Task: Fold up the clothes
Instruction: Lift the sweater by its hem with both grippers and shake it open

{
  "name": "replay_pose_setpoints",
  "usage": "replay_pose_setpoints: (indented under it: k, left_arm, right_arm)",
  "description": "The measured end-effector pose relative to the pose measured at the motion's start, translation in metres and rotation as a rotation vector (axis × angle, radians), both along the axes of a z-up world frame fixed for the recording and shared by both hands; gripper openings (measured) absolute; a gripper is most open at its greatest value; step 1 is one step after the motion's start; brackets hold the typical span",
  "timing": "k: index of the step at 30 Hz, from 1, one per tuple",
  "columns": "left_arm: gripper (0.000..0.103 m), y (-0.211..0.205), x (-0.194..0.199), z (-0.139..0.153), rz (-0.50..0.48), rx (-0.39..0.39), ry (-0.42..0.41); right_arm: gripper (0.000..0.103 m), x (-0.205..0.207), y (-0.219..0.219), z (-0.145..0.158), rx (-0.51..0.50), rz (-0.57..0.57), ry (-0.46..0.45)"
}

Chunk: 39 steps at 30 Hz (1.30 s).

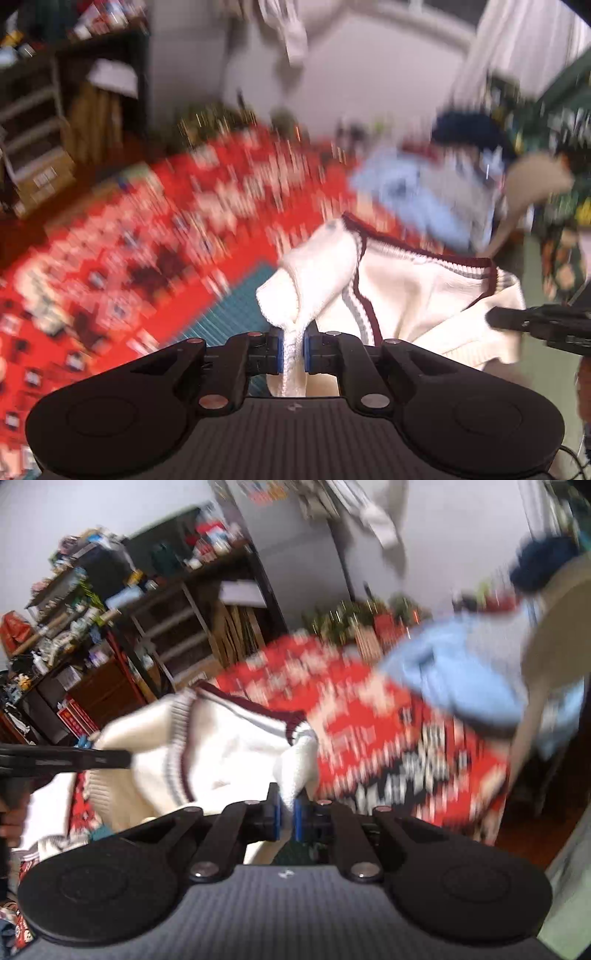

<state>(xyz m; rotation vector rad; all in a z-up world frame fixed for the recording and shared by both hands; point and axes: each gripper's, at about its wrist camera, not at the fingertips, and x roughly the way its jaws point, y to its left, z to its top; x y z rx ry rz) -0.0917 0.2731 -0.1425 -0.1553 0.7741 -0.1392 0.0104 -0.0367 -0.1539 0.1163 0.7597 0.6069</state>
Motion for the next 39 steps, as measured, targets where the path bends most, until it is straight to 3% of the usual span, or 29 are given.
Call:
replay_pose_setpoints:
  k: [5, 12, 15, 22, 27, 33, 37, 39]
  left_arm:
    - [0.009, 0.029, -0.054, 0.081, 0.095, 0.011, -0.202]
    - [0.009, 0.054, -0.139, 0.147, 0.213, -0.029, -0.334]
    - [0.009, 0.052, -0.173, 0.172, 0.248, -0.047, -0.385]
    - [0.009, 0.029, -0.249, 0.245, 0.321, -0.045, -0.546]
    - [0.009, 0.007, -0.294, 0.284, 0.355, -0.043, -0.656]
    - [0.009, 0.0, -0.31, 0.285, 0.331, -0.12, -0.676]
    - [0.009, 0.014, -0.297, 0.263, 0.317, -0.171, -0.621]
    - [0.009, 0.028, -0.282, 0.245, 0.319, -0.197, -0.58]
  right_arm:
    - [0.007, -0.009, 0.019, 0.072, 0.022, 0.054, -0.166]
    - [0.007, -0.035, 0.029, 0.154, 0.141, 0.14, -0.255]
    - [0.007, -0.049, 0.026, 0.189, 0.191, 0.161, -0.296]
    - [0.007, -0.095, 0.019, 0.295, 0.253, 0.245, -0.486]
    - [0.007, -0.117, 0.008, 0.362, 0.311, 0.281, -0.532]
    - [0.007, -0.146, -0.003, 0.409, 0.312, 0.294, -0.614]
    - [0.007, -0.147, 0.007, 0.407, 0.282, 0.289, -0.605]
    - [0.007, -0.134, 0.022, 0.388, 0.251, 0.286, -0.567]
